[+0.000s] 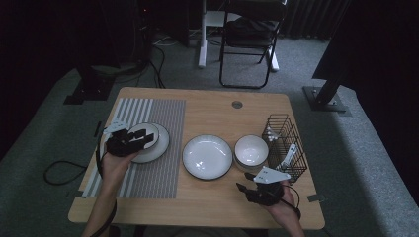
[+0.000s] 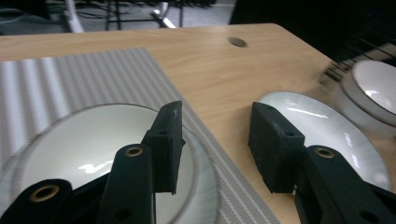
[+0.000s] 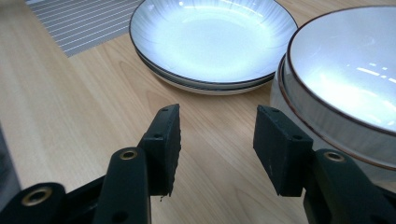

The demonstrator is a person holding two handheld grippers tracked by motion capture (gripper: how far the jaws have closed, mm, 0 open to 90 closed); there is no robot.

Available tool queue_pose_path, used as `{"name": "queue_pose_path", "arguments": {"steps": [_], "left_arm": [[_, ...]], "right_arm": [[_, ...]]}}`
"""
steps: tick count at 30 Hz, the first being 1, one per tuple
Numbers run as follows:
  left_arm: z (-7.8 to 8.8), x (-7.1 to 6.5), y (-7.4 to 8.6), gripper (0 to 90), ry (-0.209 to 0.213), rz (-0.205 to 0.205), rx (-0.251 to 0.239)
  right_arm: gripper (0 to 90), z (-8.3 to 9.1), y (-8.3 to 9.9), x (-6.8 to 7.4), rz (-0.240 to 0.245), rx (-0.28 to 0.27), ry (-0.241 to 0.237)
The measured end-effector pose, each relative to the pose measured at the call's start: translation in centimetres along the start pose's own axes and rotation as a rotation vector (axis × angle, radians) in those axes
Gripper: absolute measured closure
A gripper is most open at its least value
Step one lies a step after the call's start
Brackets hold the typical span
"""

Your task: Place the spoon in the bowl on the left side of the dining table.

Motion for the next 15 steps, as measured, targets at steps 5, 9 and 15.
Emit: {"name": "queue_pose_path", "arguments": {"steps": [5, 9, 15], "left_arm": [[-0.5, -0.8, 0.5, 56.2, 0.019, -0.020, 0.017], [-0.5, -1.6, 0.6, 56.4, 0.032, -0.038, 0.021], [-0.7, -2.5, 0.6, 56.3, 0.058, -0.069, 0.025]], "right_arm": [[50.6, 1.6, -1.2, -0.4, 0.033, 0.008, -0.009], [53.2, 3.0, -2.0, -0.7, 0.056, -0.001, -0.008], [53.4, 5.8, -3.5, -1.0, 0.089, -0.034, -0.032]]}}
Point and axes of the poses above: each handheld gripper's, and its own axes: z roughly backward along the jaws, y roughly out of its underside, x roughly to its left, the point moved 1 cm from there along -z, roughly forward along the jaws, and after that the axes turned 12 degrees about -z, right-handed, at the moved point
